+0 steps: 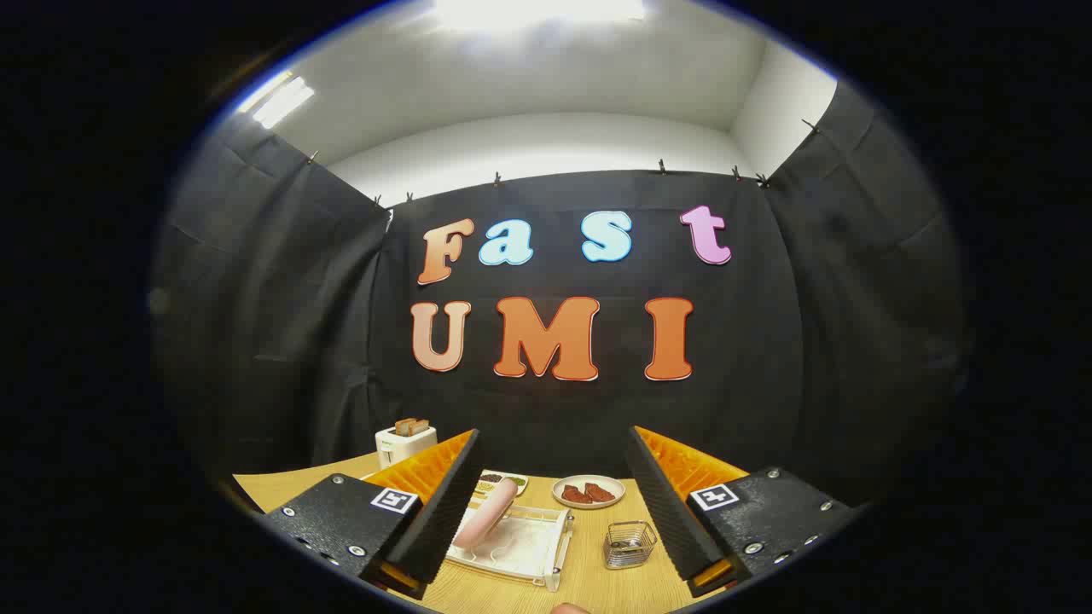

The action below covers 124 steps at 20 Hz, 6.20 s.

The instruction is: Take the plate from the dish rack, then take the spoon from the basket and place it into the plate.

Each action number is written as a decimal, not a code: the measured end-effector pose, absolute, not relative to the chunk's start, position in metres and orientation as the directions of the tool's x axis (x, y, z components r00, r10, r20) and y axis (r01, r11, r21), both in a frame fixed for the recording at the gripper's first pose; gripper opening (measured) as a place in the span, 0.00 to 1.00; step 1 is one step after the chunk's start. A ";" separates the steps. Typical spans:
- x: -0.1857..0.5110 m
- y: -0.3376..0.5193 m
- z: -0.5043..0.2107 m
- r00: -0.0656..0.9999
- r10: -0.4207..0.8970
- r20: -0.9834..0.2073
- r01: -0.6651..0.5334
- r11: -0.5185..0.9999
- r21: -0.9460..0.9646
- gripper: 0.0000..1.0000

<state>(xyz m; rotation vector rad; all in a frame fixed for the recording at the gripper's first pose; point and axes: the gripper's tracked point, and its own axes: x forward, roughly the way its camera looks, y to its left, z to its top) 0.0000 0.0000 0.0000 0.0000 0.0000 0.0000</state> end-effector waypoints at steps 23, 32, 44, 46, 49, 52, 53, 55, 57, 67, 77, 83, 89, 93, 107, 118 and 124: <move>0.009 0.040 0.001 0.997 0.075 -0.031 -0.075 0.997 0.008 1.00; 0.031 0.039 -0.017 0.995 0.066 -0.075 -0.061 0.996 0.060 1.00; 0.076 0.082 -0.051 0.928 0.154 -0.339 -0.148 0.988 0.044 1.00; 0.086 0.089 -0.057 0.907 0.171 -0.385 -0.157 0.985 0.069 1.00; 0.100 0.091 -0.077 0.866 0.169 -0.471 -0.152 0.986 0.073 1.00; 0.113 0.089 -0.100 0.816 0.151 -0.557 -0.141 0.988 0.061 1.00; 0.117 0.088 -0.108 0.802 0.141 -0.581 -0.134 0.989 0.056 1.00; 0.127 0.085 -0.128 0.768 0.122 -0.629 -0.118 0.992 0.049 1.00; 0.139 0.083 -0.149 0.724 0.111 -0.681 -0.092 0.994 0.064 1.00; 0.151 0.087 -0.243 0.440 0.107 -0.892 0.060 0.987 0.148 0.90; 0.162 0.089 -0.293 0.345 0.015 -0.938 0.121 0.991 0.060 0.66; 0.171 0.077 -0.289 0.374 -0.097 -0.923 0.200 0.979 -0.021 0.33; 0.177 0.063 -0.271 0.416 -0.183 -0.890 0.169 0.978 -0.122 0.30; 0.183 0.061 -0.253 0.455 -0.182 -0.872 0.150 0.981 -0.126 0.30; 0.089 0.052 -0.183 0.582 0.046 -0.812 0.052 0.994 0.094 0.30; -0.021 0.046 -0.246 0.533 0.161 -0.831 0.048 0.974 0.220 0.30; -0.058 0.045 -0.288 0.470 0.231 -0.852 0.075 0.951 0.299 0.30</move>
